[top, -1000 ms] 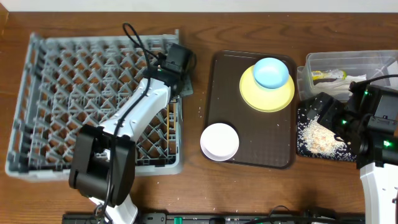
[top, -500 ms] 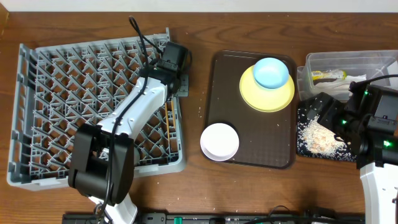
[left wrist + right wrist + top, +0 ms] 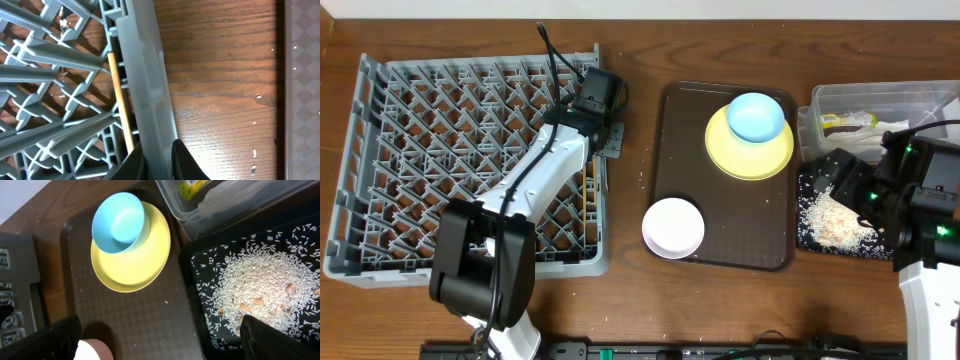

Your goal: Sort waste into correct bins and load items into the dishwasher

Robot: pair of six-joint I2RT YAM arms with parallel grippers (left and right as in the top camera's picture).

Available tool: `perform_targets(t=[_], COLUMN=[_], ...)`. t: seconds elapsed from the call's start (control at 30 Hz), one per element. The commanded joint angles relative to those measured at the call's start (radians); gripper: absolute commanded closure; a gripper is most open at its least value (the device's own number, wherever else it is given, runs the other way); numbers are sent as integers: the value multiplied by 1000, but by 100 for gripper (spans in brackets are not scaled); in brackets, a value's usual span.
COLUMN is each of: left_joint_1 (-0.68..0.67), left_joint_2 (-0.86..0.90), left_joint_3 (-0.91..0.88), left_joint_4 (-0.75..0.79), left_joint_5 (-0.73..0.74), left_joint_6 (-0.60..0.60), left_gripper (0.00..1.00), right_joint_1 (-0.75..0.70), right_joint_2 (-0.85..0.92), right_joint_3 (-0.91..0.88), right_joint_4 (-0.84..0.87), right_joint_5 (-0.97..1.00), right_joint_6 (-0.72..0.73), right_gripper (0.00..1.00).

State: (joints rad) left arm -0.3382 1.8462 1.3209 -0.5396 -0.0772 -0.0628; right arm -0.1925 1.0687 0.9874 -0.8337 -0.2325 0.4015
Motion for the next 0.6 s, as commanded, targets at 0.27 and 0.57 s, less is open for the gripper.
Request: perform_targets(t=[0.27,0.57], left_joint_1=[-1,-2], left_joint_2=[-5,-229], left_joint_3=[-13,-13], left_joint_4=[8,-54], left_joint_5=[5,49], left_joint_6=[86,9], left_gripper=[78,53], right_joint_1=[-6,-6], right_joint_2=[-1,-1], right_joint_3=[13,13], right_joint_4=[-1,-1], right_joint_5=[-4,-4], right_joint_6=[-6,-6], right_gripper=[1,1])
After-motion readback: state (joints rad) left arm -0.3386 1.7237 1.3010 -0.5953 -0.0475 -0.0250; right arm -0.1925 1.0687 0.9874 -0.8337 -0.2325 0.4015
